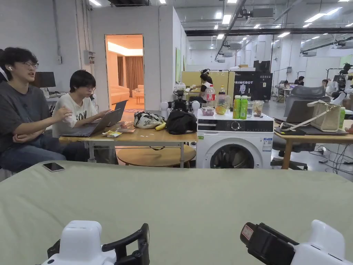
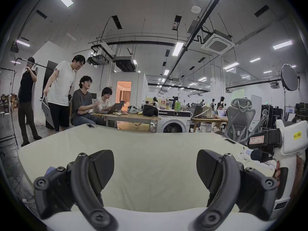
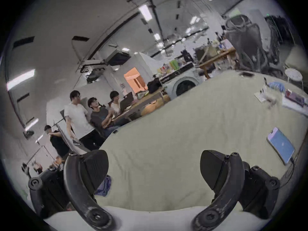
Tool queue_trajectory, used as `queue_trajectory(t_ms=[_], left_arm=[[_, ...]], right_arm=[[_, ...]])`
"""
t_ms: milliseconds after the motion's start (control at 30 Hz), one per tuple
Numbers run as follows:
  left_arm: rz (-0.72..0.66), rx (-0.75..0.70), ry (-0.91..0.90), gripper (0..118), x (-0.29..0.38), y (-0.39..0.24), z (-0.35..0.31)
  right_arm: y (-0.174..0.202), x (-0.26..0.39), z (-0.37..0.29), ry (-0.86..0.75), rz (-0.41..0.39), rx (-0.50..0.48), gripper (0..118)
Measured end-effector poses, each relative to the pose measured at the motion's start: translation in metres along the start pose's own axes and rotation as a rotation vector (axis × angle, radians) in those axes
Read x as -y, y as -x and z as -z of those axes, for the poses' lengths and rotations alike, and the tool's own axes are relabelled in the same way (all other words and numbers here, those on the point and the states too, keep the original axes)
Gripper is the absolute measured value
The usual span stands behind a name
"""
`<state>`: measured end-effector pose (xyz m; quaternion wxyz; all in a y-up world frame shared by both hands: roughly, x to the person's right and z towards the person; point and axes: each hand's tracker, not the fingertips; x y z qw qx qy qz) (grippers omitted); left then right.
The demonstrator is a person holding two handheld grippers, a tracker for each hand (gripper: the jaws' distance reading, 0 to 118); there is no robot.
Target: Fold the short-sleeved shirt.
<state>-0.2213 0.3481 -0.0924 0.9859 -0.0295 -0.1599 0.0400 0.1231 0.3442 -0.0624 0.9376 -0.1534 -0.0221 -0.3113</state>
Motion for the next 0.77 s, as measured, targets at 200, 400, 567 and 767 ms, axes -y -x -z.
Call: queue_trajectory(t_ms=[200, 400, 567, 767], left_arm=[[0.003, 0.015, 0.004, 101, 0.0, -0.004, 0.002], [0.022, 0.025, 0.021, 101, 0.003, -0.009, 0.005], [0.026, 0.028, 0.02, 102, 0.003, -0.011, 0.006], [0.028, 0.035, 0.024, 101, 0.003, -0.011, 0.005]], right_arm=[[-0.01, 0.001, 0.004, 0.048, 0.02, 0.0, 111], [-0.015, 0.001, 0.0, 0.012, 0.009, -0.015, 111], [-0.012, -0.003, -0.003, -0.019, 0.005, 0.033, 111], [-0.008, 0.0, -0.005, -0.039, -0.049, 0.05, 111]])
